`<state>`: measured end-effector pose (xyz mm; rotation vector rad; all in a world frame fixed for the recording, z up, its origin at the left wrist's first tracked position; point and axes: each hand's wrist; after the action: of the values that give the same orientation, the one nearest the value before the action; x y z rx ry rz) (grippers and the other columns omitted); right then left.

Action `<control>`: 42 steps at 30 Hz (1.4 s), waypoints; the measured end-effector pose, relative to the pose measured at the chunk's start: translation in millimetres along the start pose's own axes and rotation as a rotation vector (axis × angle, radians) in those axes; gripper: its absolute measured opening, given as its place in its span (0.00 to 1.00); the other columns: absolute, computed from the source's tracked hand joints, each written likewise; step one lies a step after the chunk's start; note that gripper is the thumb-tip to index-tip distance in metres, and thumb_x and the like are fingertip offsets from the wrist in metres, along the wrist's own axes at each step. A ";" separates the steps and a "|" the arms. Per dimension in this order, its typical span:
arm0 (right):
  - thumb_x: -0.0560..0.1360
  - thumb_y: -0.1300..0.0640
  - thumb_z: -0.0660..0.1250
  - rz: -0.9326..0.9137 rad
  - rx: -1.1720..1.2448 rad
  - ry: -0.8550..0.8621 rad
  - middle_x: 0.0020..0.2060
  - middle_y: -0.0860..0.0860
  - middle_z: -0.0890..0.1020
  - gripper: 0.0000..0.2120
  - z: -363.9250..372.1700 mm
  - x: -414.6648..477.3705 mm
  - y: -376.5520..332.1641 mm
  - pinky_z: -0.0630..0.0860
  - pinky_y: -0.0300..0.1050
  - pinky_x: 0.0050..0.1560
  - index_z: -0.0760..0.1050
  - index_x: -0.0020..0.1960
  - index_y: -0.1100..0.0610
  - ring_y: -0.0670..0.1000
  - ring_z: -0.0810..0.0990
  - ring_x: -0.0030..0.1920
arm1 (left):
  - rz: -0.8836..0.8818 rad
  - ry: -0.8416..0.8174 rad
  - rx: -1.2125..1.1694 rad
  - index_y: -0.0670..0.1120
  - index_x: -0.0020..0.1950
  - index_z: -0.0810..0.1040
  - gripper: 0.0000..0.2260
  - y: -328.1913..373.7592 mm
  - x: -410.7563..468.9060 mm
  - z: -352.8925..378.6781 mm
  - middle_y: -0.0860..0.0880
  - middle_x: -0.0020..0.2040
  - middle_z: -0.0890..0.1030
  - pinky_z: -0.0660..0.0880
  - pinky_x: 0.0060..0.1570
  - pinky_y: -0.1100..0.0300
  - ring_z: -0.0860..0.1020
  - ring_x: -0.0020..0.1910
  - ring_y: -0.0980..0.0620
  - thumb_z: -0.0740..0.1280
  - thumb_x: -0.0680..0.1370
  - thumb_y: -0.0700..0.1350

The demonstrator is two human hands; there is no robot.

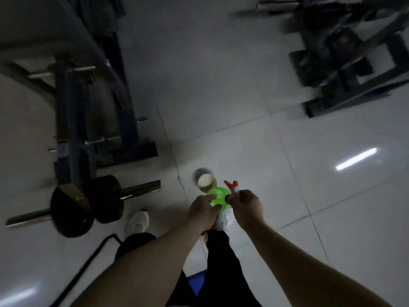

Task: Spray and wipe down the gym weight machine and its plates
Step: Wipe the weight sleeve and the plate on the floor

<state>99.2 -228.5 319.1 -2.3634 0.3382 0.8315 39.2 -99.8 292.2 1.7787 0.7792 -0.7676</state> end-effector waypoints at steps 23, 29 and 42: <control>0.79 0.44 0.68 0.151 -0.133 -0.096 0.55 0.53 0.82 0.21 206.0 409.8 241.0 0.70 0.42 0.48 0.75 0.64 0.58 0.57 0.81 0.56 | -0.120 -0.043 -0.193 0.49 0.69 0.75 0.18 -142.8 414.8 214.2 0.51 0.59 0.79 0.78 0.56 0.47 0.81 0.56 0.43 0.70 0.80 0.49; 0.73 0.62 0.68 0.326 0.039 -0.134 0.46 0.56 0.84 0.12 159.0 319.1 181.7 0.76 0.44 0.49 0.82 0.56 0.58 0.57 0.82 0.50 | -0.094 -0.006 -0.309 0.46 0.66 0.79 0.15 -117.0 335.6 156.2 0.51 0.57 0.81 0.75 0.57 0.59 0.79 0.56 0.52 0.70 0.80 0.47; 0.82 0.46 0.60 0.522 0.324 -0.626 0.65 0.59 0.78 0.19 33.4 59.7 -85.3 0.69 0.57 0.73 0.74 0.66 0.56 0.63 0.76 0.67 | 0.030 0.254 -0.725 0.48 0.52 0.83 0.06 3.6 53.8 -90.7 0.47 0.48 0.87 0.79 0.62 0.50 0.85 0.52 0.48 0.75 0.76 0.45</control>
<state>164.6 -143.1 299.6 -1.6204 0.7643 1.5643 86.7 -6.8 278.1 1.2271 1.0345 -0.1831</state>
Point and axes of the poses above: each hand's wrist, its own x-axis towards the middle knuckle, its own z-axis out of the palm, y = z × x
